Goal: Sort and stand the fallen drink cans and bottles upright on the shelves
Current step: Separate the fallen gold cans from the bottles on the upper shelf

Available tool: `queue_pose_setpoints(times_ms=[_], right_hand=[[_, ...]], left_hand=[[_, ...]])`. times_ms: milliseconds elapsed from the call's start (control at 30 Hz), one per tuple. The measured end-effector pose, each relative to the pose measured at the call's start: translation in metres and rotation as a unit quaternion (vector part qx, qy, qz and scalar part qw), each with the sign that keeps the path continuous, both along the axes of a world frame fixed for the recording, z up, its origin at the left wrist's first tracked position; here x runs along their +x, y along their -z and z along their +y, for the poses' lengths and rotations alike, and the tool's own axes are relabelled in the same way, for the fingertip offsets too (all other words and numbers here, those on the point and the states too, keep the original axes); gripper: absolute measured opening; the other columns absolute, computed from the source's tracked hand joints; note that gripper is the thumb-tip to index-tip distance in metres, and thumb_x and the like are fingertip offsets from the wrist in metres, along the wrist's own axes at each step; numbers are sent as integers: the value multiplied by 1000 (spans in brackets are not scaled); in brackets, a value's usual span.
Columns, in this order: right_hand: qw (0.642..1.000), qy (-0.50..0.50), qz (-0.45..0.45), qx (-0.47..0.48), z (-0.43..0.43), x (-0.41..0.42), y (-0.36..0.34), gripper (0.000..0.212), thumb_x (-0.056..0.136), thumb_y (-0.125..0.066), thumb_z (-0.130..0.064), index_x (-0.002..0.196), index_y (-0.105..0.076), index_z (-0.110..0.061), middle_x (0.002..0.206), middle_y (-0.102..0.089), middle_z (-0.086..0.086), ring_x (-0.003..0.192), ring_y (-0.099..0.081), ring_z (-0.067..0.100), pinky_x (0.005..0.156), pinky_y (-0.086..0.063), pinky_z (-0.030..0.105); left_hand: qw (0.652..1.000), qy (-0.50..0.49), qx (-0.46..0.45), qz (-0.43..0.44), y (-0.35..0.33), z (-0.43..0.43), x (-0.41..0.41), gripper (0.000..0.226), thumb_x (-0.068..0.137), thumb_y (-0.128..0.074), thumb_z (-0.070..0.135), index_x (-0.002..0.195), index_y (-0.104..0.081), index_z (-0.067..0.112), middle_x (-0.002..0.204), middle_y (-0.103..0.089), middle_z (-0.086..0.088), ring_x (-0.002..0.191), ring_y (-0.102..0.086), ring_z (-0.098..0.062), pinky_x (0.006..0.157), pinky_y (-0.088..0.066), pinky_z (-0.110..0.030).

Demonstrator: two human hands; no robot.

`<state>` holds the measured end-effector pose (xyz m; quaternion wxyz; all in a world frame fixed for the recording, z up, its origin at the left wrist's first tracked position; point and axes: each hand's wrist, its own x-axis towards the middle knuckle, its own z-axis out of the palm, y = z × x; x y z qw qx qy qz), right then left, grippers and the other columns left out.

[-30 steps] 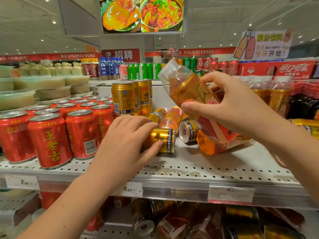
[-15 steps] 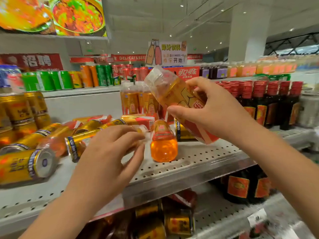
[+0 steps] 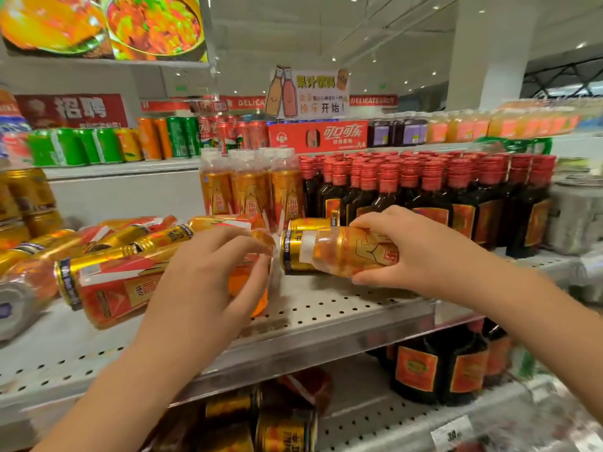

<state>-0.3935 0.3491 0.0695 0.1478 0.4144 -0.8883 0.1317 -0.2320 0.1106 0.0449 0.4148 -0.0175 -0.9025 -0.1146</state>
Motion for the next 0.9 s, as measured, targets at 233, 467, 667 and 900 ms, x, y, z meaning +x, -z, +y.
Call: queue_pose_setpoints(times_ms=[233,467,667,900], right_hand=[[999,-14,25,38,-3,0,7,79,73,-65,-77,141,-36,-50,117,-44,-20,99,-48,3,71,-38,12],[996,-14,42,74,-7,6,6,85,72,-51,-88,144,-31,-47,122,-46,-20,108,-49,6,90,-46,24],[997,-28,71,-30,-28,15,4,75,85,-38,-83,144,-44,-36,132,-53,-14,118,-50,7,96,-45,27],[981,-92,123,-118,-78,40,19,42,97,-50,-51,129,-61,-26,118,-61,-8,107,-54,8,90,-45,24]], left_hand=[[999,-30,-5,-20,7,-11,-9,21,98,-63,36,111,-73,25,109,-62,13,106,-56,-10,91,-48,-37],[997,-33,-20,-61,26,-21,-4,51,94,-52,68,137,-52,40,134,-45,22,123,-40,0,88,-36,-20],[995,-64,-15,-79,39,-17,-2,77,85,-51,77,151,-30,44,153,-30,16,141,-31,-10,110,-34,-31],[993,-97,4,-67,41,-20,1,72,90,-53,70,152,-26,46,154,-34,17,136,-42,-12,103,-50,-35]])
